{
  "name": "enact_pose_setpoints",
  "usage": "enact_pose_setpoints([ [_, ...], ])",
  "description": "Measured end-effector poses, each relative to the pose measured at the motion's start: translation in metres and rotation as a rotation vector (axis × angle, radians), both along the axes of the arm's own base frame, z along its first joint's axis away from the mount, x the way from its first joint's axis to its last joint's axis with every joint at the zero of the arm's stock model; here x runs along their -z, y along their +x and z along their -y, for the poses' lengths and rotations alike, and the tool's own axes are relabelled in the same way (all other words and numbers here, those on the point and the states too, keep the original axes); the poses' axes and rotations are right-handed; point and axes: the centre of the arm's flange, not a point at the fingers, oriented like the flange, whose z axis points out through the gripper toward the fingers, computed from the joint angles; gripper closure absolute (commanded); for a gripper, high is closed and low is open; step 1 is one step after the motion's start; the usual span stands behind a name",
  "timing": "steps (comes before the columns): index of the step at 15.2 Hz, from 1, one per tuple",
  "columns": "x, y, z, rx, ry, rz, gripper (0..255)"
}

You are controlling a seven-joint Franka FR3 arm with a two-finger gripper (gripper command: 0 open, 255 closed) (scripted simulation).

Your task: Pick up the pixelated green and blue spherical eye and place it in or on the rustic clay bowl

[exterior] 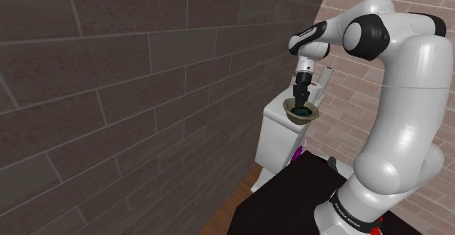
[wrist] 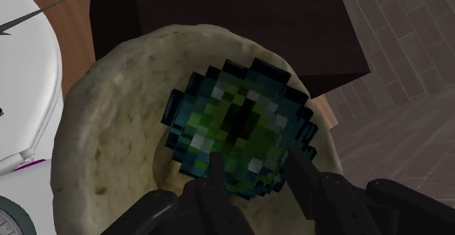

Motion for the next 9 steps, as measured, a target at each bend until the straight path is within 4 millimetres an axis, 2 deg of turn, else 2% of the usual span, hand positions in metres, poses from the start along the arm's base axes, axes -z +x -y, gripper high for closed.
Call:
enact_pose_setpoints([
  [6,0.0002,0.0010,-0.0019,0.000,0.000,-0.001,255],
  [9,-0.0088,-0.0001,-0.0026,0.000,0.004,-0.008,255],
])
